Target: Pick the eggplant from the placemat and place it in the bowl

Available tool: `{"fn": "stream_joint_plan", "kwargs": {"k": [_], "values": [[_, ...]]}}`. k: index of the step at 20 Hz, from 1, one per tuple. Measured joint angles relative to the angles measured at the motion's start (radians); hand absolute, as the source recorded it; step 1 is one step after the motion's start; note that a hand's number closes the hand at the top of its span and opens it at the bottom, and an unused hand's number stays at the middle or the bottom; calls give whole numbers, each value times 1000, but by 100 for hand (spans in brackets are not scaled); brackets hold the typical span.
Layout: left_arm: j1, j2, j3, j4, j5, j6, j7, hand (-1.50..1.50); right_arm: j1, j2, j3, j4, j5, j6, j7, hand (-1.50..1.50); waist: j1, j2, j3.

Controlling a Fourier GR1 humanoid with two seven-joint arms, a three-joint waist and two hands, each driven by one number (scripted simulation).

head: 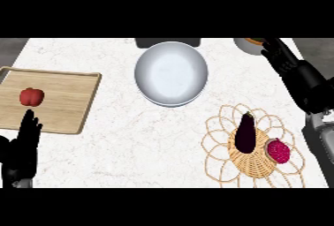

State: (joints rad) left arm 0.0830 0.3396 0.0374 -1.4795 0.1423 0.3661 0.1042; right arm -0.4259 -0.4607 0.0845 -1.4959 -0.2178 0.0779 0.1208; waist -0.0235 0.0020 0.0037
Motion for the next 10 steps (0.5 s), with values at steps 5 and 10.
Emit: {"fn": "stream_joint_plan", "kwargs": {"k": [5,10], "values": [[-43,-44,-90,-60,34,-97,-12,0,64,-21,1,5,170,-190,103,150,-27,-9,-7],[-76,-94,-165,-104,84,-180,-18,0,169,-93,-51,79,382,-427,244,-150,-108,-15,-17]]}}
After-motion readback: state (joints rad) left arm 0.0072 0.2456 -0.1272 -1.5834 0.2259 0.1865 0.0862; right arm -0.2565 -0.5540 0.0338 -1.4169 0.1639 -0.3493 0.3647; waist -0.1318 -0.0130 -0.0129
